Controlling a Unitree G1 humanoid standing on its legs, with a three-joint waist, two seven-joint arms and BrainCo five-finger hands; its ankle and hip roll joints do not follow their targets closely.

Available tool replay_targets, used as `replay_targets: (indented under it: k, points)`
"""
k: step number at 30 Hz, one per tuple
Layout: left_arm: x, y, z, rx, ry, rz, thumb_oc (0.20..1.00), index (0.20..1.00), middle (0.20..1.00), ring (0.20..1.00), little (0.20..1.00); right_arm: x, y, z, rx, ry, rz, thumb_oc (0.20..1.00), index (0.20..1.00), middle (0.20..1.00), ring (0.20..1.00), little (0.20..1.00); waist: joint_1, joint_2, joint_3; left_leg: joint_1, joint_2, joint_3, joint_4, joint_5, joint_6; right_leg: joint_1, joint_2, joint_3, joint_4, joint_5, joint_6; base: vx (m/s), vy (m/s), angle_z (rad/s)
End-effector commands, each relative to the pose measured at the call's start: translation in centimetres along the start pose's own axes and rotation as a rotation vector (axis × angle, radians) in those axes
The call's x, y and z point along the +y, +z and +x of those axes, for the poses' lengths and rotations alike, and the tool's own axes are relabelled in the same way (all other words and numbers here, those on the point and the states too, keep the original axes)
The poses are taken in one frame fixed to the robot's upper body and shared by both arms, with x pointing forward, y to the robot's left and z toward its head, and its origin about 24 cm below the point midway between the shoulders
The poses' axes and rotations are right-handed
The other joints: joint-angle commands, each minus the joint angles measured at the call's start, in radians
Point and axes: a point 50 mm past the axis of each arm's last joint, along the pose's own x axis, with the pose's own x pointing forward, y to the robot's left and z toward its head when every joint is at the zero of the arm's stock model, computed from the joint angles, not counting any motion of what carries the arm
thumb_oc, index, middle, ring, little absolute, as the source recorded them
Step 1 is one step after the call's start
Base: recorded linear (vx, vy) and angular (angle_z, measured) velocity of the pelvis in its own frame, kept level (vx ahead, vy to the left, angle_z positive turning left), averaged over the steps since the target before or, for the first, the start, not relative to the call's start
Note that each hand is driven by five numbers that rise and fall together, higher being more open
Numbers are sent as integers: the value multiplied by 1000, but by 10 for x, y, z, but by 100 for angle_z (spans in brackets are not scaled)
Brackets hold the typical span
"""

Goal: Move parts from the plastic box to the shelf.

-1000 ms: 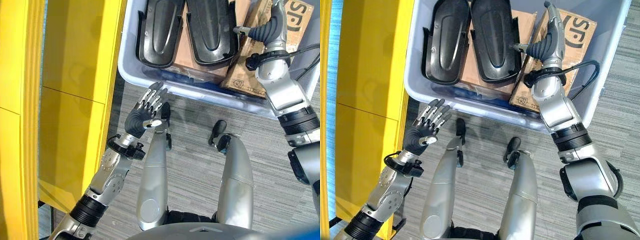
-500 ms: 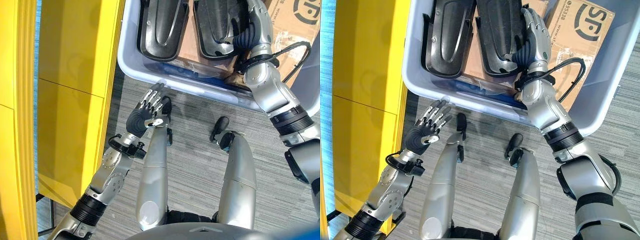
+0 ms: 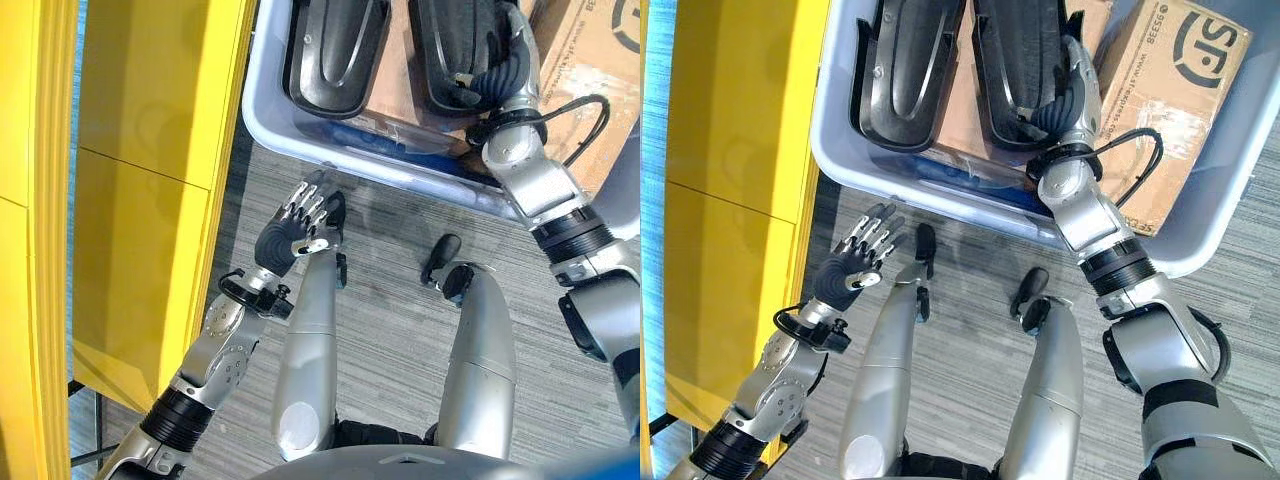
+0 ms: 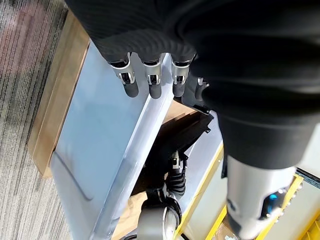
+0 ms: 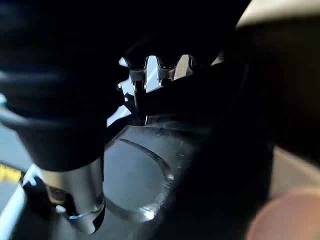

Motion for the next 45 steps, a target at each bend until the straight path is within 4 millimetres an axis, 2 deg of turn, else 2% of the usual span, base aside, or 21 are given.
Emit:
replay_targets:
  k: [1, 2, 5, 6, 8, 13, 18, 20, 21, 22, 23, 26, 27, 31, 33, 38, 42, 45]
  points:
    - [-7, 8, 2, -50, -47, 23, 1000, 1000, 1000, 1000, 1000, -15, 18, 9, -70, -96, 141, 1000, 1000, 1000, 1000, 1000, 16, 14, -33, -14, -20, 0, 31, -83, 51, 2, 65, 31, 67, -14, 25, 0, 0, 0]
    - [-7, 6, 3, -50, -36, 22, 1000, 1000, 1000, 1000, 1000, -18, 20, 11, -84, -108, 188, 1000, 1000, 1000, 1000, 1000, 14, 15, -33, -19, -22, -3, 37, -85, 50, -2, 65, 32, 70, -15, 27, 0, 0, 0]
    - [-7, 4, 8, -54, -37, 28, 1000, 1000, 1000, 1000, 1000, -6, 11, 9, -24, -26, 265, 1000, 1000, 1000, 1000, 1000, 14, 19, -33, -34, -24, -4, 44, -89, 51, -16, 64, 34, 76, -18, 26, 0, 0, 0]
    - [-7, 2, 9, -52, -36, 27, 1000, 1000, 1000, 1000, 1000, 4, 6, 7, 40, 36, 317, 1000, 1000, 1000, 1000, 1000, 16, 23, -33, -40, -23, -2, 47, -87, 51, -24, 63, 35, 80, -17, 25, 0, 0, 0]
    - [-7, 3, 11, -52, -40, 28, 1000, 1000, 1000, 1000, 1000, 7, 3, 7, 50, 12, 332, 1000, 1000, 1000, 1000, 1000, 17, 25, -33, -45, -25, -3, 50, -87, 52, -29, 63, 36, 83, -17, 25, 0, 0, 0]
    - [-7, 2, 13, -52, -38, 30, 1000, 1000, 1000, 1000, 1000, -3, 1, 11, 41, -80, 405, 1000, 1000, 1000, 1000, 1000, 17, 28, -33, -50, -27, -3, 51, -86, 52, -28, 63, 34, 81, -15, 28, 0, 0, 0]
    - [-8, 0, 15, -66, -30, 43, 1000, 1000, 1000, 1000, 1000, -6, 0, 7, 2, -161, 399, 1000, 1000, 1000, 1000, 1000, 8, 30, -33, -44, -22, 5, 45, -87, 51, -26, 67, 39, 73, -12, 31, -3, 6, 0]
    - [-9, 1, 17, -75, -26, 32, 1000, 1000, 1000, 1000, 1000, -12, 8, 6, -94, -215, 406, 1000, 1000, 1000, 1000, 1000, 3, 30, -33, -43, -20, 8, 41, -86, 50, -25, 69, 42, 68, -11, 32, -11, 20, 0]
    - [-10, -1, 19, -71, -35, 36, 1000, 1000, 1000, 1000, 1000, -16, 23, 2, -231, -242, 386, 1000, 1000, 1000, 1000, 1000, -3, 31, -33, -41, -19, 12, 39, -84, 49, -24, 72, 45, 64, -9, 34, -19, 37, -2]
    - [-11, -2, 19, -72, -34, 34, 1000, 1000, 1000, 1000, 1000, -17, 27, 1, -267, -251, 377, 1000, 1000, 1000, 1000, 1000, -4, 31, -33, -41, -19, 12, 39, -84, 48, -25, 72, 46, 64, -8, 34, -26, 58, -3]
    - [-12, -4, 20, -79, -30, 23, 1000, 1000, 1000, 1000, 1000, -17, 44, -6, -391, -261, 348, 1000, 1000, 1000, 1000, 1000, -10, 34, -33, -40, -19, 16, 38, -84, 49, -27, 73, 51, 62, -7, 36, -17, 45, -5]
    - [-13, -6, 21, -83, -29, 20, 1000, 1000, 1000, 1000, 1000, -13, 64, -18, -546, -246, 297, 1000, 1000, 1000, 1000, 1000, -17, 36, -33, -40, -19, 19, 38, -83, 49, -29, 75, 57, 59, -5, 37, -20, 54, -5]
    - [-14, -9, 26, -91, -16, 19, 1000, 1000, 1000, 1000, 1000, -3, 84, -31, -672, -216, 263, 1000, 1000, 1000, 1000, 1000, -22, 39, -33, -46, -18, 25, 44, -82, 52, -36, 78, 64, 61, -2, 43, -17, 74, -9]
    - [-12, -12, 39, -89, 7, 21, 1000, 1000, 1000, 1000, 1000, 4, 105, -44, -761, -189, 288, 1000, 1000, 1000, 1000, 1000, -36, 26, -33, -43, -15, 31, 44, -74, 49, -34, 86, 68, 54, 5, 45, -11, 23, -5]
    - [-10, -17, 53, -93, 30, 40, 1000, 1000, 1000, 1000, 1000, 12, 118, -57, -812, -176, 333, 1000, 1000, 1000, 1000, 1000, -57, 10, -33, -36, -3, 39, 36, -63, 41, -30, 95, 75, 42, 16, 49, -28, 31, -5]
    - [-12, -18, 66, -111, 52, 38, 1000, 1000, 1000, 1000, 1000, 23, 117, -60, -757, -143, 341, 1000, 1000, 1000, 1000, 1000, -77, -1, -33, -32, 7, 48, 30, -59, 35, -31, 102, 83, 27, 26, 52, -16, 29, -9]
    - [-11, -17, 77, -120, 83, 35, 1000, 1000, 1000, 1000, 1000, 33, 106, -55, -648, -95, 319, 1000, 1000, 1000, 1000, 1000, -92, -9, -33, -30, 11, 51, 26, -57, 30, -30, 108, 89, 22, 27, 54, -8, 15, -9]
    - [-14, -14, 92, -118, 90, 51, 1000, 1000, 1000, 1000, 1000, 37, 95, -48, -573, -191, 322, 1000, 1000, 1000, 1000, 1000, -100, -15, -33, -30, 19, 58, 20, -54, 26, -26, 111, 90, 12, 30, 54, -7, -2, -2]
